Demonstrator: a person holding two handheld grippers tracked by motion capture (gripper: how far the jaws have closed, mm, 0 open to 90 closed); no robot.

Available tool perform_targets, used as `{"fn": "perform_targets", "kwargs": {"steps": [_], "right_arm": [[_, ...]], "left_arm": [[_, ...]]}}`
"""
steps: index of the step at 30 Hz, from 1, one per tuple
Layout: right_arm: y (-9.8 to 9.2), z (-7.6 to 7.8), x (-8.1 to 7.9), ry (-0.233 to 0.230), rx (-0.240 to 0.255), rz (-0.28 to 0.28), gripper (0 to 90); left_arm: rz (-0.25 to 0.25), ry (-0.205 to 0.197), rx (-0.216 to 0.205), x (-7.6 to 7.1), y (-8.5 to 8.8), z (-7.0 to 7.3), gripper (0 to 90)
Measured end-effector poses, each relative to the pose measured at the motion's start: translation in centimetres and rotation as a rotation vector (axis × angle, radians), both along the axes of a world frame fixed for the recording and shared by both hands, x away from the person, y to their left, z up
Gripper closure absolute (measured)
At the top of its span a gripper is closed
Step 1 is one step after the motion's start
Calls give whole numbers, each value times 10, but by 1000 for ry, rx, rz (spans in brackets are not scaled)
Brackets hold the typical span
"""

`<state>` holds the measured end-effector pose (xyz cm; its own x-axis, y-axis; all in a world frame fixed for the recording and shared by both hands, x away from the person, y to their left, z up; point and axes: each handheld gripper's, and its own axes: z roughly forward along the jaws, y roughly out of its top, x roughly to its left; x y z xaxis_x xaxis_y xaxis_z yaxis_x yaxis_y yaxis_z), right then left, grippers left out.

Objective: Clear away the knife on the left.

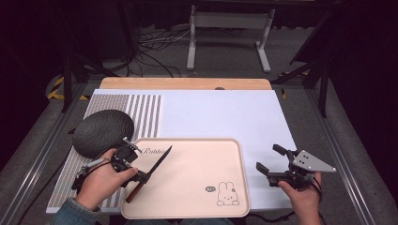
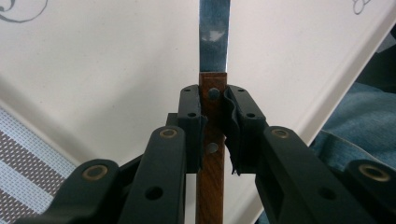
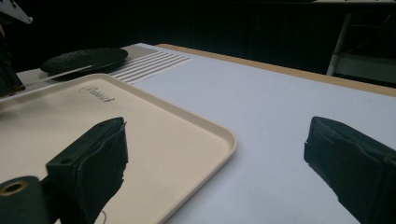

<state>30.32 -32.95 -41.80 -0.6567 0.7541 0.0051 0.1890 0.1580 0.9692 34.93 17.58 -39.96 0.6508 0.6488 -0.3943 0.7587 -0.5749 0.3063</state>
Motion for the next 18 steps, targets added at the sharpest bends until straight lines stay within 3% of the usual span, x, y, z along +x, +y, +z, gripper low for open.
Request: {"fn": "perform_targets", "kwargs": {"steps": [10,16,18], "right_arm": [[-1,0,0,-3,-3,1,68],[-1,0,0,-2,0,-3,68],[-1,0,0,-3,-2,1,68]], "left_arm": [[16,32,53,2,-4,-13,776],[16,56,61,3,-5,-18,776],[42,71,53,4,-4,-19,776]]}}
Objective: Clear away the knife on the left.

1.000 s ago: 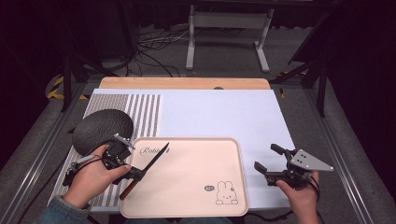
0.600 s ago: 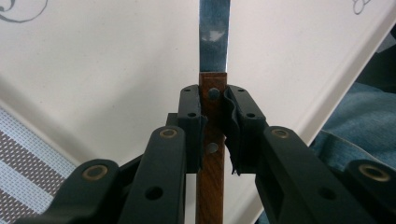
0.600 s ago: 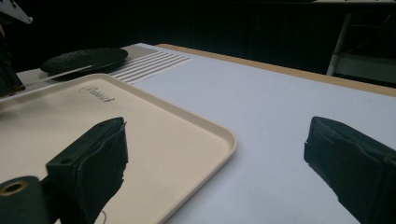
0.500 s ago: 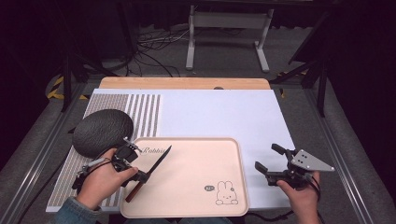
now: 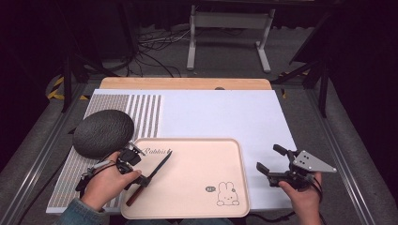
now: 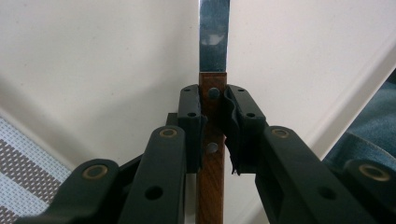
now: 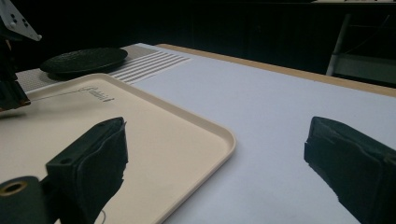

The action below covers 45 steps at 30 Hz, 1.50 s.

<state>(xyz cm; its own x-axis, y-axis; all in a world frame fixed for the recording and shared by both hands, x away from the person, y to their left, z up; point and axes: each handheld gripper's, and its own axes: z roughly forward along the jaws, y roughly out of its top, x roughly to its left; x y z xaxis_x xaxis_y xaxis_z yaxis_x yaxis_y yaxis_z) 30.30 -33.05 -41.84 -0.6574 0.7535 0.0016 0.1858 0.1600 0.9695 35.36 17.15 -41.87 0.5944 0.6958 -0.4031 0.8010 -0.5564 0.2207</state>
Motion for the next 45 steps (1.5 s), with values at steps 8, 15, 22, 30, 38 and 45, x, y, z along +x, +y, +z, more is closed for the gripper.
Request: {"fn": "perform_targets", "kwargs": {"steps": [8,15,22,30,38,45], "right_arm": [[0,0,0,4,1,-1,68],[0,0,0,3,0,1,68],[1,-1,0,10,4,2,68],[1,-1,0,7,12,7,66],[1,-1,0,10,14,11,63],[1,-1,0,6,17,14,61]], "left_arm": [[22,26,16,3,1,-7,776],[33,40,8,5,2,-11,774],[26,30,12,4,2,-11,769],[19,-20,50,0,0,-6,459],[-86,-215,83,-3,-3,4,171],[-187,-309,34,-8,-12,12,156]]}}
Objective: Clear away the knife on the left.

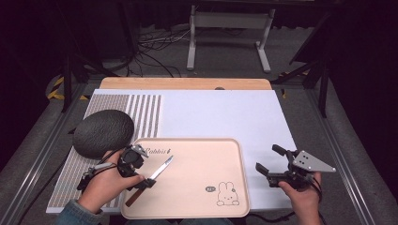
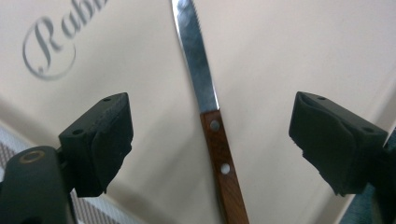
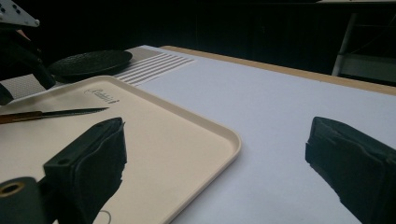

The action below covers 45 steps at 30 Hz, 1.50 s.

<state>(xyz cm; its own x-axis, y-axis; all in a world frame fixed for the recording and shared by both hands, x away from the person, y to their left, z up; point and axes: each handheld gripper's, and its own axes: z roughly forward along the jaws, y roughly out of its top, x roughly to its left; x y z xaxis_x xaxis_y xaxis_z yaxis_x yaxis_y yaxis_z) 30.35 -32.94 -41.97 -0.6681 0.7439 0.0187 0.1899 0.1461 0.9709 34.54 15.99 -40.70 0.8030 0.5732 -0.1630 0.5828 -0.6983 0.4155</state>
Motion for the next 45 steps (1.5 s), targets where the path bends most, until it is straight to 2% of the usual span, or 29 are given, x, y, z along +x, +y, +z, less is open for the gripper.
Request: {"fn": "perform_targets", "kwargs": {"steps": [1,2,4,5,6,8,11,12,18,19,23,26,35,45], "right_arm": [[0,0,0,-1,0,0,61],[0,0,0,-1,0,0,60],[0,0,1,0,2,-1,60],[0,0,1,0,2,-1,60],[0,0,1,0,2,1,60],[0,0,1,2,2,1,59],[0,0,1,2,4,-1,59],[-1,0,1,1,4,-2,59],[0,0,1,-2,4,-1,59],[0,0,1,-1,4,-1,59],[0,0,1,1,3,0,60],[0,-1,1,1,1,1,59],[-1,-1,1,-2,0,1,59],[-1,-1,1,-2,-2,2,60]], "left_arm": [[-13,-16,-8,0,-1,0,165],[-12,-10,-15,0,-2,0,201],[-64,-44,-49,1,-5,0,256],[-77,-35,-54,0,-6,0,318],[-97,-44,-50,0,-7,1,419],[-134,-67,-59,-1,-10,1,520],[-195,-118,-53,-2,-13,1,821],[-207,-116,-59,-3,-13,1,900],[-276,-85,-20,-2,-19,-6,900],[-305,-75,-3,-1,-21,-8,900],[-339,-65,46,-1,-25,-14,900],[-354,-56,65,0,-27,-17,900],[-352,-46,116,1,-30,-21,900],[-313,-50,119,5,-23,-21,900]]}}
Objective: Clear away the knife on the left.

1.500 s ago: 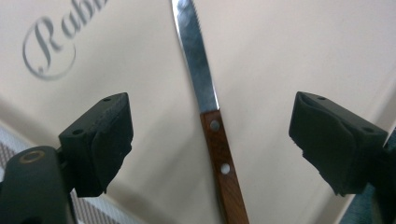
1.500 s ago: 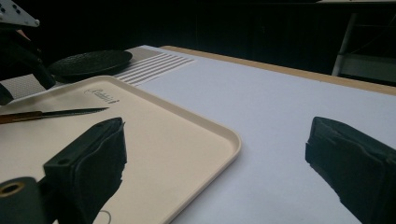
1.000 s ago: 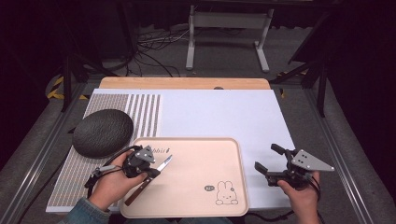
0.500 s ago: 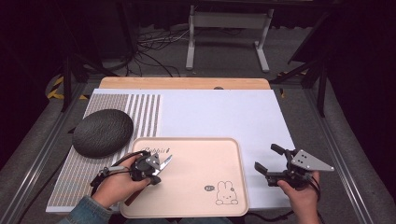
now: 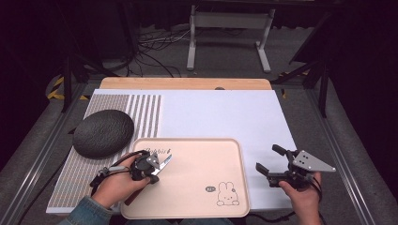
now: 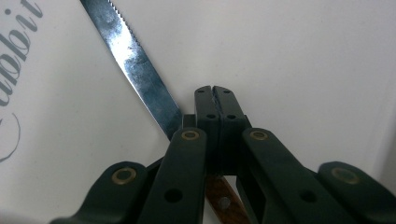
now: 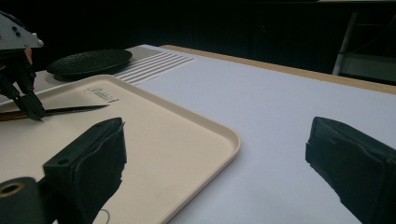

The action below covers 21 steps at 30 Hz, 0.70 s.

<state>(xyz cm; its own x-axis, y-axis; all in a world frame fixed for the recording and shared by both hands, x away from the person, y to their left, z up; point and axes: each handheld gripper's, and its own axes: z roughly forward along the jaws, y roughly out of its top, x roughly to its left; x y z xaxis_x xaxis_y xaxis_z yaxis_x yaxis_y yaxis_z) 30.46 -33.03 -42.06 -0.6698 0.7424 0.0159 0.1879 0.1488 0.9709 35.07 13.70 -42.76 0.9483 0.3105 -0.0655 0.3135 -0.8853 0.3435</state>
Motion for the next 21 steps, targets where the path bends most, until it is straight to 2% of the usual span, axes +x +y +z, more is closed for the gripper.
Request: {"fn": "perform_targets", "kwargs": {"steps": [21], "right_arm": [[0,-1,0,9,-4,-3,60]], "left_arm": [[96,-5,-26,10,15,-1,900]]}}
